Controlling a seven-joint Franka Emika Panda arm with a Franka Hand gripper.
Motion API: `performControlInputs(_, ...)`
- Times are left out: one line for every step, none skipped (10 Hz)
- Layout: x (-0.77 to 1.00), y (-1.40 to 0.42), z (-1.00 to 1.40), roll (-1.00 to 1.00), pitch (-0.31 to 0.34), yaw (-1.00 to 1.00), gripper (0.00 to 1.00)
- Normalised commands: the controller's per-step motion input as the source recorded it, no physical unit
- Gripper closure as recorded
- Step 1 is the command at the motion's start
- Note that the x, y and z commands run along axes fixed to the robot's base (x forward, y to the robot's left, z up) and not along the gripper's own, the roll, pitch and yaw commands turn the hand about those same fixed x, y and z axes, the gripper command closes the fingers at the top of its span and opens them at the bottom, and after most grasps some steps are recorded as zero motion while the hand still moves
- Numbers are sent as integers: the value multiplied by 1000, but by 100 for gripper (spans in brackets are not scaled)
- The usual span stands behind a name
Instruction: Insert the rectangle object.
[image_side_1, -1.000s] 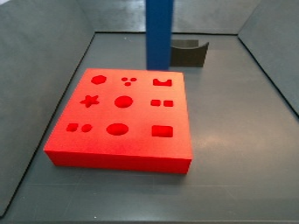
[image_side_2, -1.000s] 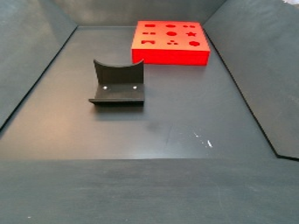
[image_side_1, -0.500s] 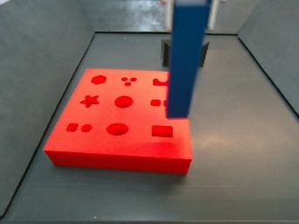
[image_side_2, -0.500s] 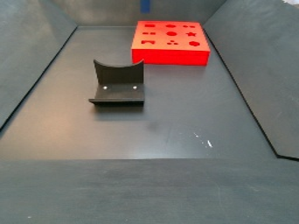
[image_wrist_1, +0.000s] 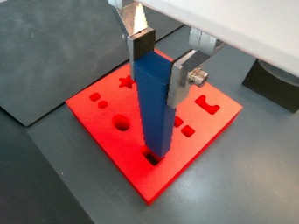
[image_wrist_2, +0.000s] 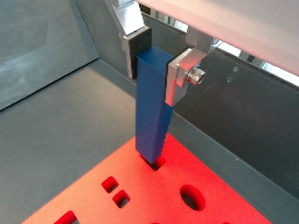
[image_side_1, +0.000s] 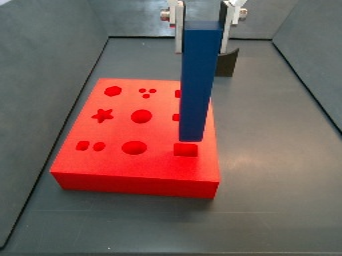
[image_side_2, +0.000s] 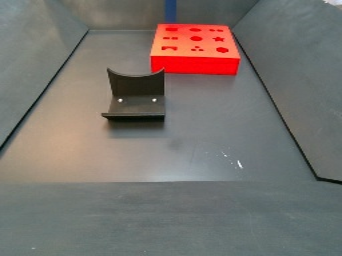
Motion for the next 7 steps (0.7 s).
performControlInputs(0,-117,-317,109,-24,0,100)
performControlInputs(83,-154,-200,71,-6,-40,100)
performControlInputs(123,-154,-120,57,0,-60,100)
performControlInputs(120,-103,-106,76,0,-54,100)
performControlInputs(89,-51,-100,89,0,0,100)
performControlInputs(26,0,-146,127,0,0,100)
performControlInputs(46,0,-180,154,0,-49,100)
